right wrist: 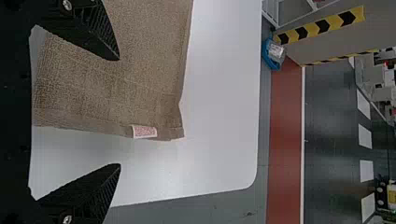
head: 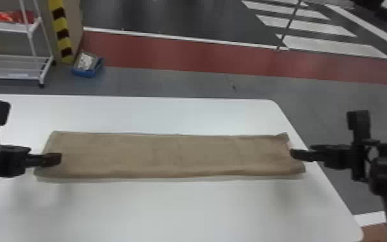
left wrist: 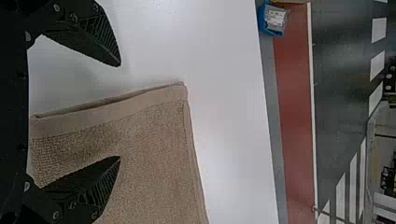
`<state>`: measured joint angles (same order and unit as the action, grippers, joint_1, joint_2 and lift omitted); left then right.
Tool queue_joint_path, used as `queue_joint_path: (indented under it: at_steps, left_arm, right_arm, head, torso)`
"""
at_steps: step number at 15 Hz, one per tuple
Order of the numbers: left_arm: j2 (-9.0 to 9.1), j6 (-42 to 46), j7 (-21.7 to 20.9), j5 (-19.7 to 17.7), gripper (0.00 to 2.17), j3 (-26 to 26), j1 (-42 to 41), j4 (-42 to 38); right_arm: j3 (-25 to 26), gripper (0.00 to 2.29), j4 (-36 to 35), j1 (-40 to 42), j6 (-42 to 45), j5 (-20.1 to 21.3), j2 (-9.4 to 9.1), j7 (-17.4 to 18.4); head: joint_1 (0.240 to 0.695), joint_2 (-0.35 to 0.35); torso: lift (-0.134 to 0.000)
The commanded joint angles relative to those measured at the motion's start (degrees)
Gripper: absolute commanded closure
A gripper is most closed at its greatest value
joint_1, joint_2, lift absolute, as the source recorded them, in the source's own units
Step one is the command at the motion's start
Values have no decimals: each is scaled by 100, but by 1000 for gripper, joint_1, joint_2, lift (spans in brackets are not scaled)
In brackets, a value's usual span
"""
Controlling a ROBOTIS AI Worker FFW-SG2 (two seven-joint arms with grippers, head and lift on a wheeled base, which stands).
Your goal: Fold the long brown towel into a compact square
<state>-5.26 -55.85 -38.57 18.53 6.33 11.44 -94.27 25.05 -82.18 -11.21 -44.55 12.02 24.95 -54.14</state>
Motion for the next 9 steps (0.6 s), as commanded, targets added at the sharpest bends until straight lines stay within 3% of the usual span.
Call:
queue_joint_path:
  at_steps: [1, 7, 9]
  left_arm:
    - [-2, -72, -46, -51, 215, 44, 139, 225]
    - [-28, -370, -239, -131, 265, 88, 446, 690]
    - [-37, -370, -362, -139, 579, 88, 490, 761]
  right_arm:
    - [0, 66, 17, -31, -6, 20, 1, 0]
    - [-17, 66, 61, -66, 29, 46, 1, 8]
    - [-8, 66, 79, -75, 29, 46, 36, 8]
  head:
    - [695, -244]
    - [695, -245]
    - [695, -247]
  torso:
    - [-124]
    - [-124]
    - [-124]
